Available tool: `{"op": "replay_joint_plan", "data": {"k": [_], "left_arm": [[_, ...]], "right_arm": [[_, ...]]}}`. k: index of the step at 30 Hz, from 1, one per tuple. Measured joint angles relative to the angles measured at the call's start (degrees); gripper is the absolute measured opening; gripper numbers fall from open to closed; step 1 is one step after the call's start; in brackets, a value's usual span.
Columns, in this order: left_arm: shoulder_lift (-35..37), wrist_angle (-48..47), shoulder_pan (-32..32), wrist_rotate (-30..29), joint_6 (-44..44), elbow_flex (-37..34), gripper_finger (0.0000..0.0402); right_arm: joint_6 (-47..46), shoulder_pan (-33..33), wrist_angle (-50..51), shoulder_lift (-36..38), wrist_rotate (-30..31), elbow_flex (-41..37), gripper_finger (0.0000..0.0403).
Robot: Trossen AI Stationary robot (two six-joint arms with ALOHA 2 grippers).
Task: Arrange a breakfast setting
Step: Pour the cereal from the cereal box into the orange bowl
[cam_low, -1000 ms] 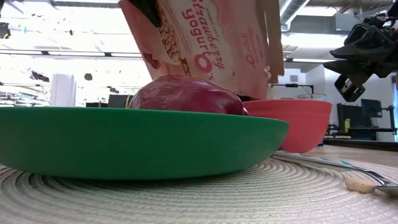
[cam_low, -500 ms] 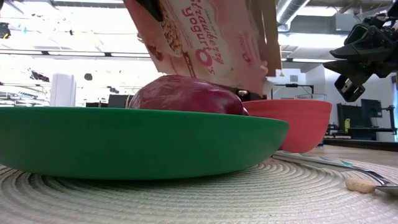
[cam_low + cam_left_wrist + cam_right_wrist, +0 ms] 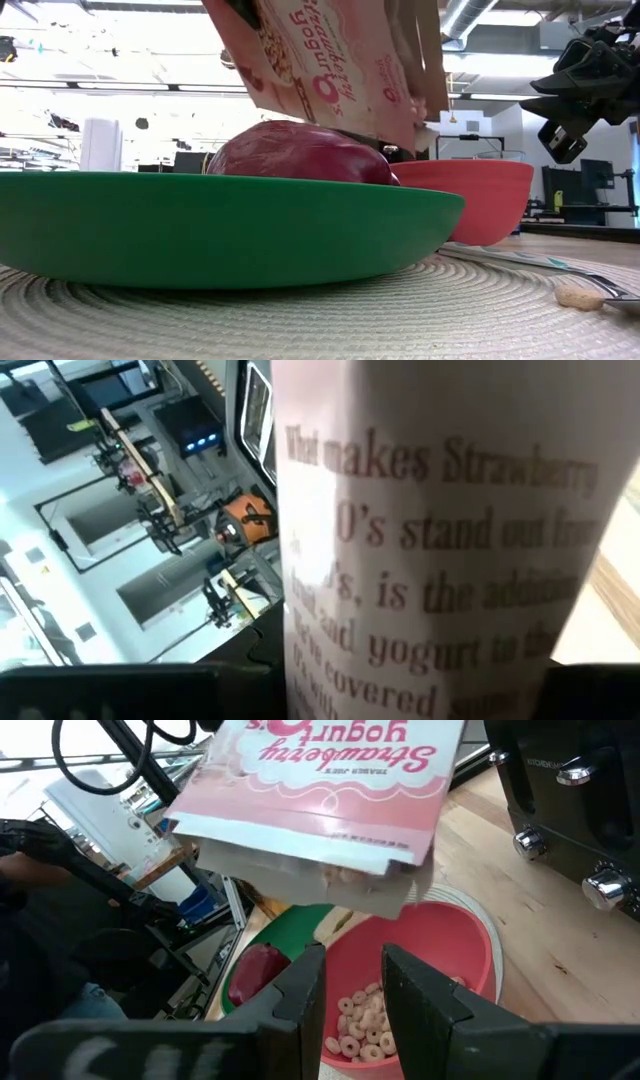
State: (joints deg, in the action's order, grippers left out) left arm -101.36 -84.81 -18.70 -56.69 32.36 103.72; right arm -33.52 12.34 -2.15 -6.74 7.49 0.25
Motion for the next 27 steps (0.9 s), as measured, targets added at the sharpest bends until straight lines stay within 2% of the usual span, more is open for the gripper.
{"op": "replay_joint_plan", "data": {"k": [5,13,17,27], "left_arm": [[0.0,0.4,0.6,2.5,-0.5,0.0,0.0125],[0.0,-0.2,0.2,0.0,0.2,-0.2,0.0125],[0.0,1.2,0.9,2.3,0.6,-0.4,0.0125],[0.0,1.0,0.7,1.0,0.6,-0.8,0.0125]], "right_arm": [[0.0,0.0,0.0,0.0,0.0,0.0,0.0123],[0.0,0.0,0.0,0.0,0.0,0.0,0.0123],[0.0,0.0,0.0,0.0,0.0,0.0,0.0123],[0.0,0.0,0.0,0.0,0.0,0.0,0.0123]]}}
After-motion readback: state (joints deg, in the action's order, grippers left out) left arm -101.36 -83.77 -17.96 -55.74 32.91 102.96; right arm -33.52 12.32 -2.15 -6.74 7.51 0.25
